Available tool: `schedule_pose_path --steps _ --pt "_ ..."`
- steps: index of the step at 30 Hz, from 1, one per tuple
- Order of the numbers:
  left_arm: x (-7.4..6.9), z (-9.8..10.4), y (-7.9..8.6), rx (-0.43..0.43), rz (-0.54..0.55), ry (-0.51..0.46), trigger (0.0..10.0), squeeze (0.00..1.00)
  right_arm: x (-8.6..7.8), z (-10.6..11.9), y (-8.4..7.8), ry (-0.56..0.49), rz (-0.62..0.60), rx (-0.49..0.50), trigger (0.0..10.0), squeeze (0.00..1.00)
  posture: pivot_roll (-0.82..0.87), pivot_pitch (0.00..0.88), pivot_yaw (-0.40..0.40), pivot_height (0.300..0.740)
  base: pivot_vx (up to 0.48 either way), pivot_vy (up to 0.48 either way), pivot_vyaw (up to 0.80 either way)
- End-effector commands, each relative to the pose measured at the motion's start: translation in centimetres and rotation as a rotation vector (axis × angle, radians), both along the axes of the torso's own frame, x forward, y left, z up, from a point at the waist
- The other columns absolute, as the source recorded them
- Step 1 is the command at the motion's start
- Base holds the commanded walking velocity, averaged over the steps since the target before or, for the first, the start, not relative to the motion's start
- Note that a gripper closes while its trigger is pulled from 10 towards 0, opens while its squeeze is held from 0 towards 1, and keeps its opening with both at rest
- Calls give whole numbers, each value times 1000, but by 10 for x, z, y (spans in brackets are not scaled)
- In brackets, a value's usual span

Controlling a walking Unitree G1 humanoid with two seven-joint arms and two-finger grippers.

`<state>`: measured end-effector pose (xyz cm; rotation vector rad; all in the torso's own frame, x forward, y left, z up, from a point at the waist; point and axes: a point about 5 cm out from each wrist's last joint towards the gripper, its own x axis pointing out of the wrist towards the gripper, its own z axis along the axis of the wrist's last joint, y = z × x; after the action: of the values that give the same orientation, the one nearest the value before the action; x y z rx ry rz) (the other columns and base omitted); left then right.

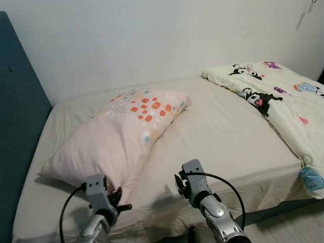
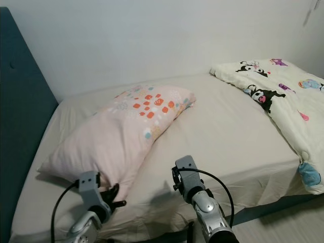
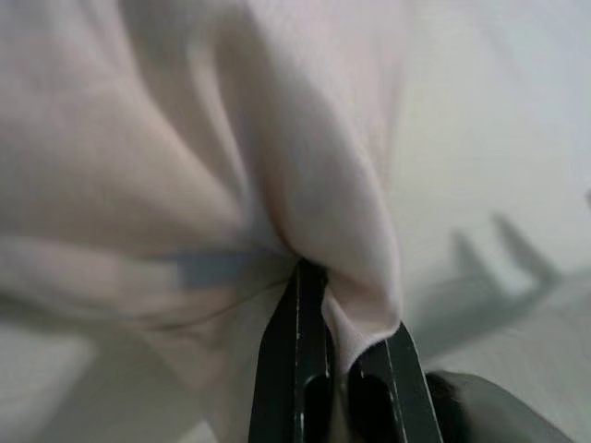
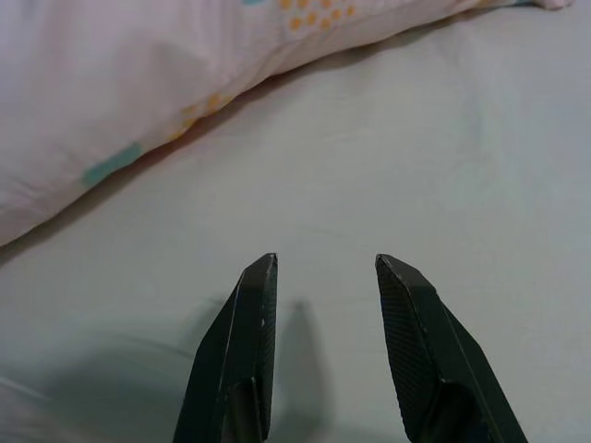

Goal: Clean up the room

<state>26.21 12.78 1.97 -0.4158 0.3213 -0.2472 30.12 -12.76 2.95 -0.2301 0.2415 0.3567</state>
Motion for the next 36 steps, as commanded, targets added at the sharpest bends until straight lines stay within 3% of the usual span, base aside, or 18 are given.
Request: schedule_pose_path --steps 1,2,5,8,10,11,13,18,21,29,30,31,32,36 --pt "-1 16 -32 -113 -162 -32 0 0 -2 -4 1 22 1 -19 10000 0 -103 48 9 561 0 0 0" --pt "-1 16 -32 -113 -162 -32 0 0 -2 -4 1 22 1 -19 10000 0 -103 48 9 561 0 0 0" --pt "-6 55 -78 -293 -373 -111 0 0 -3 -8 -6 45 -45 -56 10000 0 -103 51 12 561 0 0 0" --pt "-8 68 -90 -342 -412 -131 0 0 -3 -10 -8 52 -64 -63 10000 0 -104 51 13 561 0 0 0" --pt "-8 90 -109 -442 -452 -158 0 0 -3 -12 -14 65 -105 -90 10000 0 -104 54 15 561 0 0 0" --pt "-8 90 -109 -442 -452 -158 0 0 -3 -12 -14 65 -105 -90 10000 0 -104 54 15 561 0 0 0" --pt "-7 112 -125 -521 -483 -184 0 0 -3 -13 -19 77 -138 -98 10000 0 -103 56 15 561 0 0 0" --pt "-7 137 -147 -538 -544 -217 0 0 -3 -14 -23 87 -152 -107 10000 0 -102 56 14 561 0 0 0" --pt "-6 141 -150 -539 -546 -216 0 0 -3 -14 -23 87 -151 -108 10000 0 -104 57 14 561 0 0 0" --pt "-10 147 -154 -439 -601 -220 0 0 -2 -15 -20 90 -152 -113 10000 0 -105 56 16 561 0 0 0" --pt "-9 146 -153 -397 -594 -222 10000 0 -2 -15 -20 90 -153 -114 10000 0 -106 56 16 561 0 0 0" --pt "-8 146 -152 -365 -587 -227 10000 4 -2 -15 -20 91 -154 -114 10000 0 -106 56 16 561 0 0 0" --pt "-8 145 -151 -346 -584 -230 10000 1000 -2 -14 -20 91 -153 -114 10000 0 -103 53 14 561 0 0 0" --pt "-5 142 -148 -296 -565 -233 10000 1000 -1 -14 -19 91 -150 -114 10000 0 -102 54 14 561 0 0 0"
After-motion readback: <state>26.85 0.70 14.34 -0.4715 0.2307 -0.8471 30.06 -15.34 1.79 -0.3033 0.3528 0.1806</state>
